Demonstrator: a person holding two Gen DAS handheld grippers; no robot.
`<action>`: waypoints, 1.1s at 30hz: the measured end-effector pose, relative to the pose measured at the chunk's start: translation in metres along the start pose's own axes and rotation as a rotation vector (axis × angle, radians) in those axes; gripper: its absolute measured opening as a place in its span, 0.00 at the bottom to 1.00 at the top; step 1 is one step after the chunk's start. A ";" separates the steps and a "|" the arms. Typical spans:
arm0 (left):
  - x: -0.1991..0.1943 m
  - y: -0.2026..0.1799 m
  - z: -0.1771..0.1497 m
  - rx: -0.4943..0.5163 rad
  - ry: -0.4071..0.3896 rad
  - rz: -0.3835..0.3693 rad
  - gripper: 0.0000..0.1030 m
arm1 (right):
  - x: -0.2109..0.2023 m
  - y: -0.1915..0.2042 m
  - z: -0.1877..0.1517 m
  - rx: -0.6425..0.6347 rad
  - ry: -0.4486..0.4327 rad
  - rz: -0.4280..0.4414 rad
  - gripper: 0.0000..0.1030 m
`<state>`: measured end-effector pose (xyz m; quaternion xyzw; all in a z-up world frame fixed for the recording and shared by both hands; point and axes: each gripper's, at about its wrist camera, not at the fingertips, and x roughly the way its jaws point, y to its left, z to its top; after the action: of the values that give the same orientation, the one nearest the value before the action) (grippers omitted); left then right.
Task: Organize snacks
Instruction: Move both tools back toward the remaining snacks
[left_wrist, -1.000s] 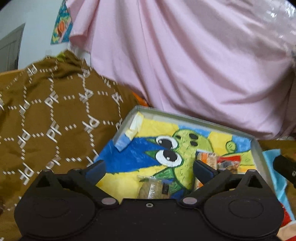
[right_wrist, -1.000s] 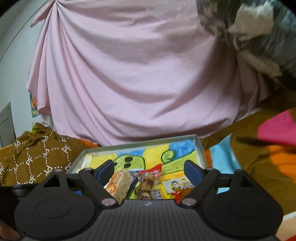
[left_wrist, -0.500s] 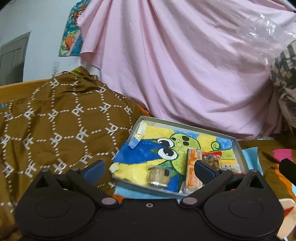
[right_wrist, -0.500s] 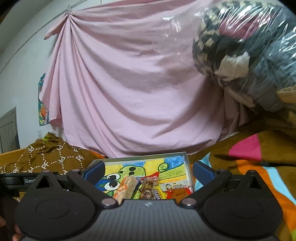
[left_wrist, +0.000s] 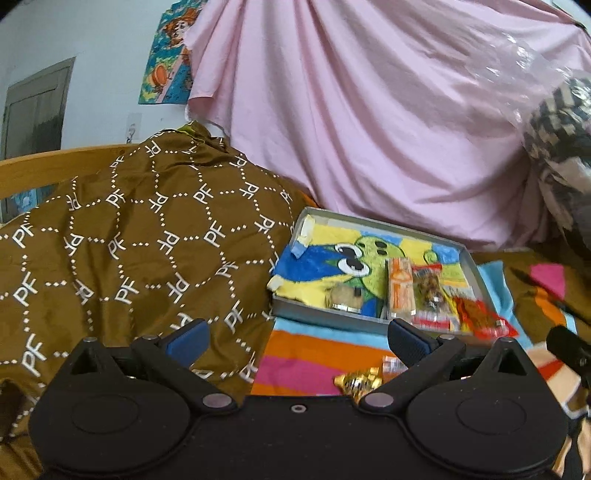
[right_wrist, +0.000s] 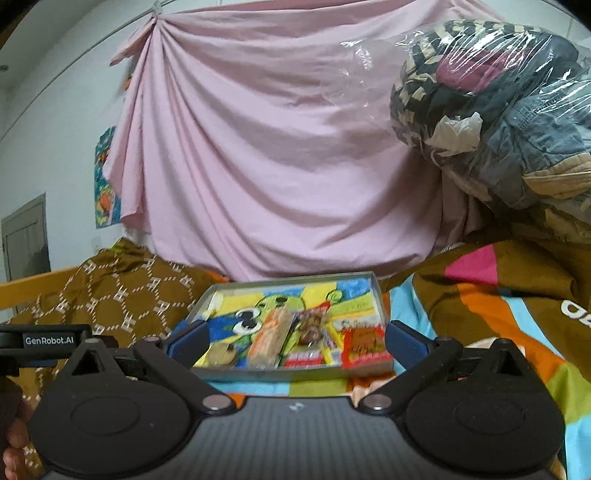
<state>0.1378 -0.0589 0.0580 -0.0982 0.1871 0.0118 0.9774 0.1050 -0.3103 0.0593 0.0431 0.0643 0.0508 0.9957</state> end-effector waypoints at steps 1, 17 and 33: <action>-0.003 0.002 -0.003 0.007 0.005 0.000 0.99 | -0.004 0.002 -0.001 -0.002 0.004 -0.002 1.00; -0.030 0.027 -0.049 0.087 0.099 -0.043 0.99 | -0.028 0.031 -0.039 -0.040 0.239 0.022 1.00; -0.024 0.057 -0.067 0.050 0.157 -0.012 0.99 | -0.013 0.036 -0.056 -0.077 0.381 0.011 1.00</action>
<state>0.0879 -0.0158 -0.0044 -0.0757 0.2630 -0.0065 0.9618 0.0815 -0.2714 0.0086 -0.0048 0.2493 0.0657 0.9662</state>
